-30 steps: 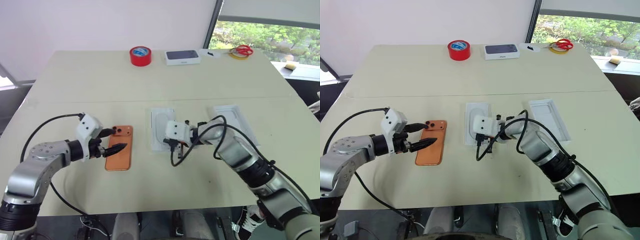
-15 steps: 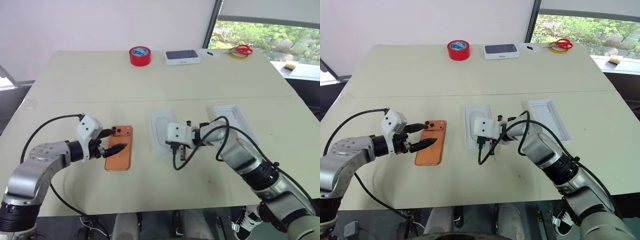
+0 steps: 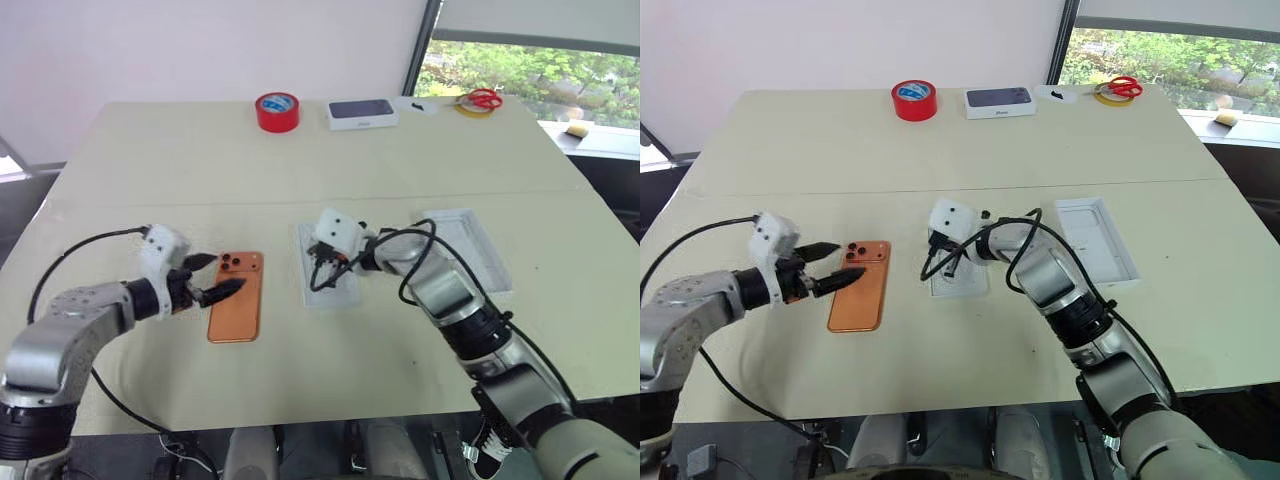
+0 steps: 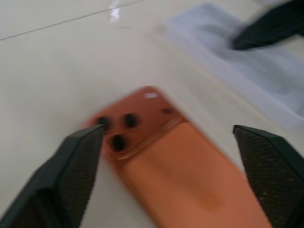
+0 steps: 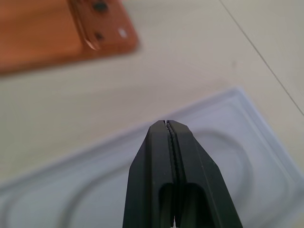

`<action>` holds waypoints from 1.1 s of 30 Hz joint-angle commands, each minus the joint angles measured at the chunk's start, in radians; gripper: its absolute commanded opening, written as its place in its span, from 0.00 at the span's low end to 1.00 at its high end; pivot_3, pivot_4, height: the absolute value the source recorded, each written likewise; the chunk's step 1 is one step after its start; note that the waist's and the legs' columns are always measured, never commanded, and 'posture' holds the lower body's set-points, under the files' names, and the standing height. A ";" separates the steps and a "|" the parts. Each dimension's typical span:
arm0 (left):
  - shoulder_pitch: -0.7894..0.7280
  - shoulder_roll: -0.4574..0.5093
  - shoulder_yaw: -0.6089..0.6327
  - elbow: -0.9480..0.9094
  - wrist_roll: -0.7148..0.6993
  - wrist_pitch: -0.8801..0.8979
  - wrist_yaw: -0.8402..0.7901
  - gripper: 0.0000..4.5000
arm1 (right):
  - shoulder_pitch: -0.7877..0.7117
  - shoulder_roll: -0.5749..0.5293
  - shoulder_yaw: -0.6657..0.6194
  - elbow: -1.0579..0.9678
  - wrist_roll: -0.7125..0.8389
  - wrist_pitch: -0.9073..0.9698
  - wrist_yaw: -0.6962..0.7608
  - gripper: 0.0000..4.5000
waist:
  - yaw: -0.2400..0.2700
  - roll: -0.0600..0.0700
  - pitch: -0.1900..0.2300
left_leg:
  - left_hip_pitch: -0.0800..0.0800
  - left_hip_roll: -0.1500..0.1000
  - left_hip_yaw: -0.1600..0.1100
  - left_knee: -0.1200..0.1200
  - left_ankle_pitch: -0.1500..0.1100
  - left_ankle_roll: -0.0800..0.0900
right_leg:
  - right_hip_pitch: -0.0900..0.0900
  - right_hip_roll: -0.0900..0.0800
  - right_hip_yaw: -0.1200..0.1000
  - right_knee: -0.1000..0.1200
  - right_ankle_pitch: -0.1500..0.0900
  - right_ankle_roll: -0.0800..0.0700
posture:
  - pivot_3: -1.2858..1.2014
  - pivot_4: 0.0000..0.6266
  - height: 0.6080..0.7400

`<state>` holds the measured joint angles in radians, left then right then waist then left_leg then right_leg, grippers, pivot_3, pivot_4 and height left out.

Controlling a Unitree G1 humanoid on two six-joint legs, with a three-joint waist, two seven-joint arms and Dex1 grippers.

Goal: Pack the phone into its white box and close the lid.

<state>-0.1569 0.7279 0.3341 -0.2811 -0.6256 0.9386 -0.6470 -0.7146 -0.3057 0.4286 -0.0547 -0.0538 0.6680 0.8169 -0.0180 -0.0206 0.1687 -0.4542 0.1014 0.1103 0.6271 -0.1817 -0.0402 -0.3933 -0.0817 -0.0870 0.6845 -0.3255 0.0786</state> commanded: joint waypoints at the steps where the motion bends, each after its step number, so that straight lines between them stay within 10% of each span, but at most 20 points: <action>1: -0.005 0.010 0.076 -0.023 -0.063 0.118 0.052 1.00 | -0.012 -0.001 0.044 -0.083 -0.006 0.033 0.012 0.00 | 0.001 0.000 0.000 | 0.000 0.000 0.000 0.000 0.000 0.000 | 0.000 0.000 0.000 0.000 0.000 0.000 | 0.52 0.24 0.93; 11: -0.054 0.071 0.039 0.002 -0.185 0.528 0.076 1.00 | -0.076 0.033 0.195 -0.007 -0.059 0.082 0.022 0.00 | 0.001 0.000 0.000 | 0.000 0.000 -0.001 0.001 0.000 0.000 | 0.001 0.000 0.000 0.000 0.000 0.000 | 0.52 0.24 0.93; 33: -0.103 -0.201 0.045 -0.094 -0.285 0.676 0.186 1.00 | -0.086 0.078 0.273 0.052 -0.129 0.033 0.040 0.00 | 0.007 0.001 -0.002 | 0.004 -0.001 -0.002 0.000 0.000 0.000 | 0.005 -0.002 0.000 0.000 0.000 0.000 | 0.52 0.24 0.93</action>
<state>-0.2705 0.5591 0.4154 -0.3767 -0.8465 1.5821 -0.4545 -0.7978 -0.2372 0.7150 0.0130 -0.1831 0.7117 0.8554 -0.0108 -0.0199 0.1663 -0.4503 0.1000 0.1079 0.6274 -0.1819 -0.0403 -0.3886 -0.0836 -0.0873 0.6842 -0.3255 0.0786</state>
